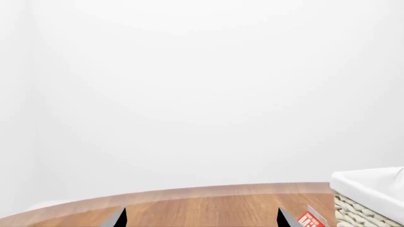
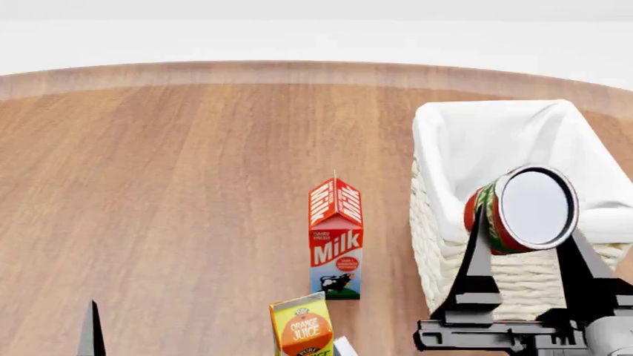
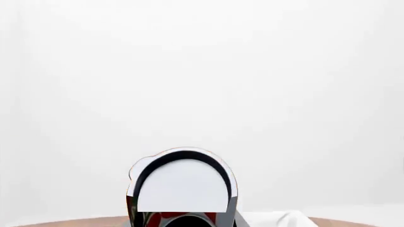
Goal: Pick up the tomato sauce, and put it in the basket.
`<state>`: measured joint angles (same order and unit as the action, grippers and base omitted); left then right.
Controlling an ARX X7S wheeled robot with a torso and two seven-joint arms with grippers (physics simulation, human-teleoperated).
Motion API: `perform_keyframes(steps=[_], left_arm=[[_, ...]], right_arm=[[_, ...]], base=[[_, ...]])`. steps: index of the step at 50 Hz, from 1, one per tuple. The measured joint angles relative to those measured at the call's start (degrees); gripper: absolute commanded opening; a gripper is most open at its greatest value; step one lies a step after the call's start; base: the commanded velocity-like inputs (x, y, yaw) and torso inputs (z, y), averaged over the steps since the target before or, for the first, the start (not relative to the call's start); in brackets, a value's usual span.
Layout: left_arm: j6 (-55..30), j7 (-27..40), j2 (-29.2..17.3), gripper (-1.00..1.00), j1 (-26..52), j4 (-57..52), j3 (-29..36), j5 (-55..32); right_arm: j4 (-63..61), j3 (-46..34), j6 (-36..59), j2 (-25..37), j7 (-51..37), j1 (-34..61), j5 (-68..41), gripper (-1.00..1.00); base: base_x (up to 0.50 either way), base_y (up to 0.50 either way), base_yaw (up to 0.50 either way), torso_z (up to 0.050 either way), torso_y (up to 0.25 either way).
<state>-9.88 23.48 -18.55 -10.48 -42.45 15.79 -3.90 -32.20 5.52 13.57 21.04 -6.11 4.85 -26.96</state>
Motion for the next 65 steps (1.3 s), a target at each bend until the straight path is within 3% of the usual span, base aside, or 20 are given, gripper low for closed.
perform_keyframes(steps=[10,21,32,43,52,65], left_arm=[[-0.02,0.24,-0.14,1.0,0.28,0.37,0.24,-0.14],[-0.07,0.55,-0.39,1.0,0.4,0.47,0.44,-0.23],[-0.09,0.89,-0.66,1.0,0.45,0.5,0.47,-0.4],[0.05,1.16,-0.88,1.0,0.54,0.66,0.64,-0.51],[0.13,1.33,-1.07,1.0,0.65,0.84,0.7,-0.75],[0.05,1.7,-1.43,1.0,0.62,0.49,0.58,-1.09]], right_arm=[[10.13,-4.0,5.19,-0.02,-1.51,17.8,1.46,-1.0],[28.19,-8.8,4.51,-2.17,-1.47,34.59,6.11,-1.0],[51.87,-12.13,-2.23,-4.88,-0.27,49.63,10.99,-1.0],[83.76,-14.38,-15.61,-8.31,1.29,65.85,15.45,-1.0],[97.92,-13.79,-20.15,-10.17,1.0,72.37,18.75,-1.0],[105.0,-12.63,-17.22,-11.32,-1.01,75.77,23.43,-1.0]], base=[[0.0,0.0,0.0,0.0,0.0],[0.0,0.0,0.0,0.0,0.0],[0.0,0.0,0.0,0.0,0.001],[0.0,0.0,0.0,0.0,0.0],[0.0,0.0,0.0,0.0,0.0],[0.0,0.0,0.0,0.0,0.001]])
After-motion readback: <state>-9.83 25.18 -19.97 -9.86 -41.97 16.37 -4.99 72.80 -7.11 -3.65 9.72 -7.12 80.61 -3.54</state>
